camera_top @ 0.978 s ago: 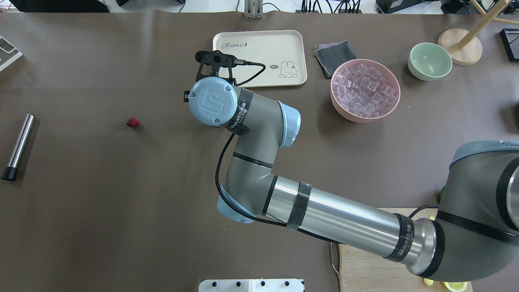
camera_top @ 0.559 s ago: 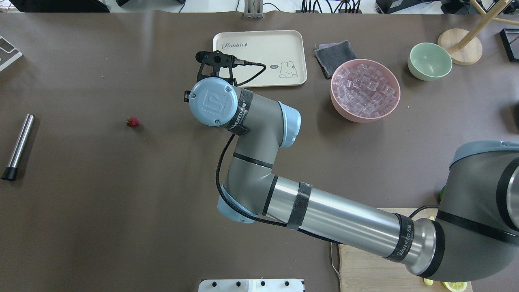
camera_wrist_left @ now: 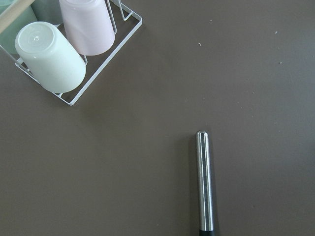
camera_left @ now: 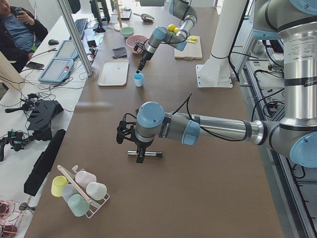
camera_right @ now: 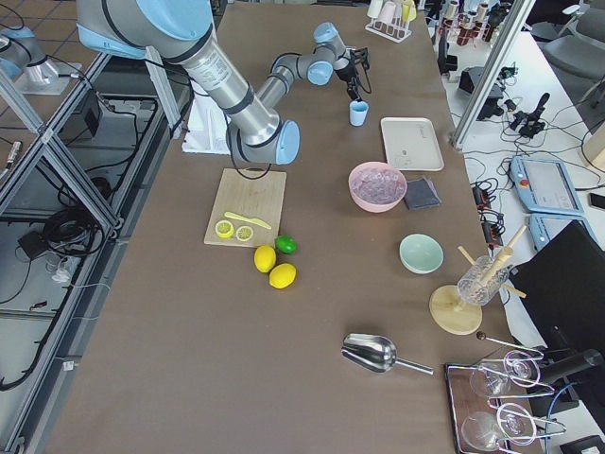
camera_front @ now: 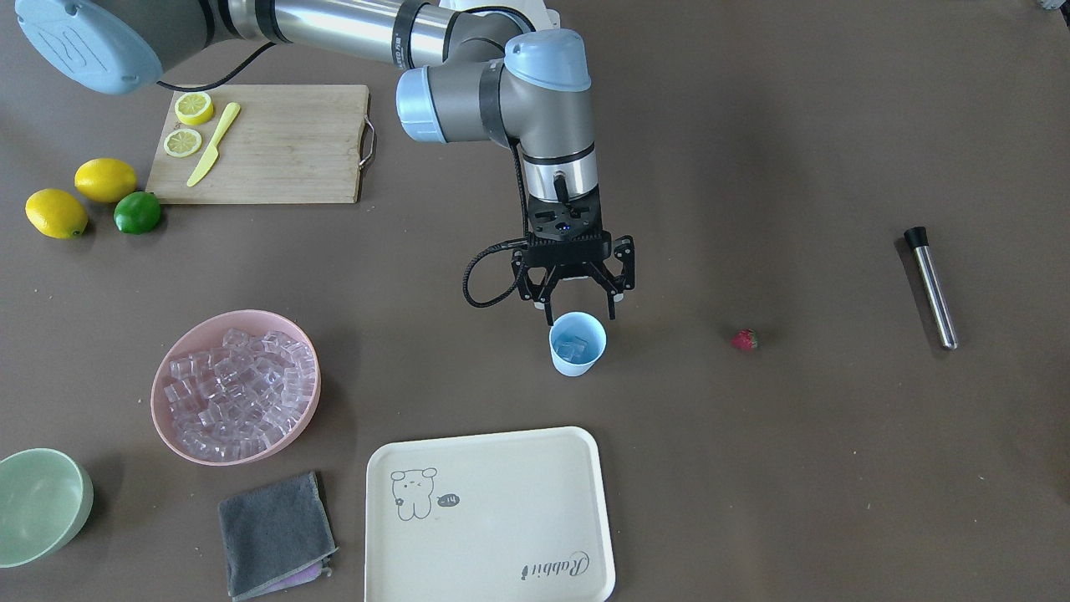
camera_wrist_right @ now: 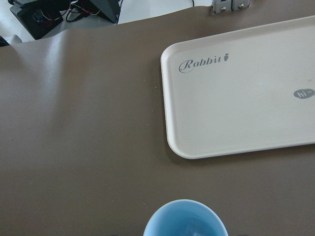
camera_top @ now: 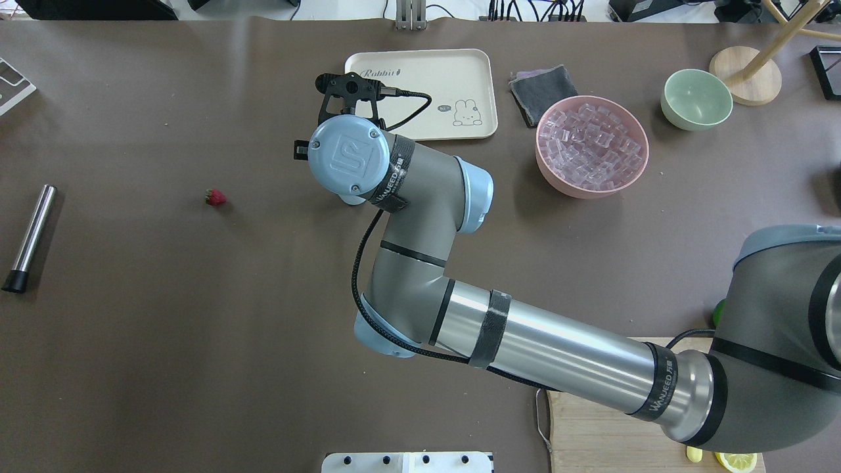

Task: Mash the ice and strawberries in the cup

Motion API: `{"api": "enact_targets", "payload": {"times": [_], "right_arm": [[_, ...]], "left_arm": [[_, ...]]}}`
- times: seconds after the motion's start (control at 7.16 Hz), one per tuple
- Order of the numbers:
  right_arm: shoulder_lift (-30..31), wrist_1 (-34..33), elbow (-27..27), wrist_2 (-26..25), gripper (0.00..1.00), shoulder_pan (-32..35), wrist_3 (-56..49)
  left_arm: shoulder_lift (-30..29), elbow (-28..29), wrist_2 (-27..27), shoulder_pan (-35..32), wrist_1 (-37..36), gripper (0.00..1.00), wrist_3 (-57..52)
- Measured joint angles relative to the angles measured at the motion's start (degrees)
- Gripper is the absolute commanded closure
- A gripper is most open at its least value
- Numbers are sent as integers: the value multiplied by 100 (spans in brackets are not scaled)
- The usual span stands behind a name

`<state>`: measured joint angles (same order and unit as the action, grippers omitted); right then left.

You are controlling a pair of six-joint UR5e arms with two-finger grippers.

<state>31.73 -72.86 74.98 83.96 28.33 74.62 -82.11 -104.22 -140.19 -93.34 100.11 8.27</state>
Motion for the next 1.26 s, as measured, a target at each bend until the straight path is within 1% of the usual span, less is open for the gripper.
{"api": "enact_targets", "payload": {"times": [0.14, 0.28, 0.56, 0.7, 0.98, 1.12, 1.26], "right_arm": [[329, -22, 353, 284, 11, 147, -257], [873, -16, 855, 588, 11, 349, -617], [2115, 13, 1855, 1623, 10, 1088, -1440], [2663, 23, 2184, 2180, 10, 1539, -1904], [3690, 36, 2607, 3396, 11, 2604, -3095], [4198, 39, 2729, 3985, 10, 3204, -3766], [4654, 34, 2759, 4443, 9, 3763, -4449]], "left_arm": [[-9, 1, 0, 0, -5, 2, 7], [-15, 0, 0, 0, -8, 2, 13], [-55, 2, 2, 21, 21, 2, 264], [-70, 9, 8, 60, 72, 2, 389], [-117, 13, 11, 303, 275, 2, 750], [-130, 10, 21, 591, 598, 2, 1196], [-185, 14, 70, 963, 898, 2, 1708]]}}
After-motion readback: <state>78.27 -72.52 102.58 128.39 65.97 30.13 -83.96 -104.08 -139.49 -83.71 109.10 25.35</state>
